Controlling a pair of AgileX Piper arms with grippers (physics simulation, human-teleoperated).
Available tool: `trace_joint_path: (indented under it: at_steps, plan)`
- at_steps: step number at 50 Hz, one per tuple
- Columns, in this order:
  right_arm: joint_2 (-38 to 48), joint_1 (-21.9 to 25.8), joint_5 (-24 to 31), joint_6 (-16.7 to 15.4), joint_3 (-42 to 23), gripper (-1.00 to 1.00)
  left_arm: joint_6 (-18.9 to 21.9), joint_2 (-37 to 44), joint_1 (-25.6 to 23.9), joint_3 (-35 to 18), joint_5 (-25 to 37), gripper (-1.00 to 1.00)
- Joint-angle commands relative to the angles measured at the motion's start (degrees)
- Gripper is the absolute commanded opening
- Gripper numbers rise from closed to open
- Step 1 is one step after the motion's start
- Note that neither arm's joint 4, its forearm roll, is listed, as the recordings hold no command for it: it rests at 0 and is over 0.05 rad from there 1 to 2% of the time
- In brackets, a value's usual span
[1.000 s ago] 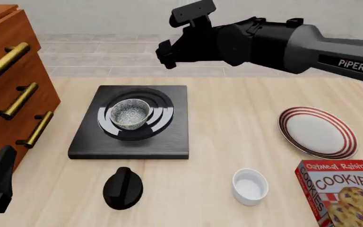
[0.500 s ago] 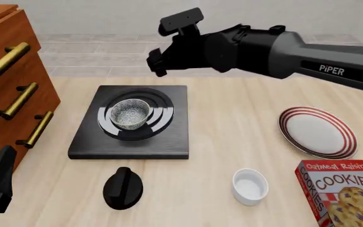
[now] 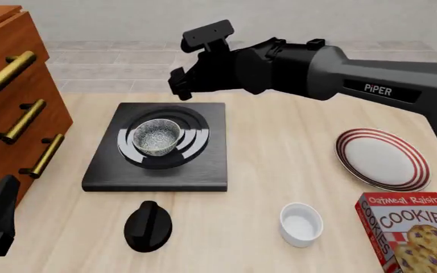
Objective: Pick the akita bowl on the stove and place it on the plate.
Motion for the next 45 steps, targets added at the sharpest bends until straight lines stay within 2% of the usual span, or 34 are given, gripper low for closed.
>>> trace_joint_path:
  at_steps: [1, 26, 45]
  plan:
    - [2.25, -0.69, 0.40, 0.75, -1.81, 1.00, 0.00, 0.00, 0.00, 0.00, 0.00, 1.00]
    - [5.13, 0.33, -1.73, 4.54, -1.22, 1.00, 0.00, 0.00, 0.00, 0.00, 0.00, 1.00]
    - [7.73, 0.68, -2.27, 6.10, -2.01, 1.00, 0.00, 0.00, 0.00, 0.00, 0.00, 1.00]
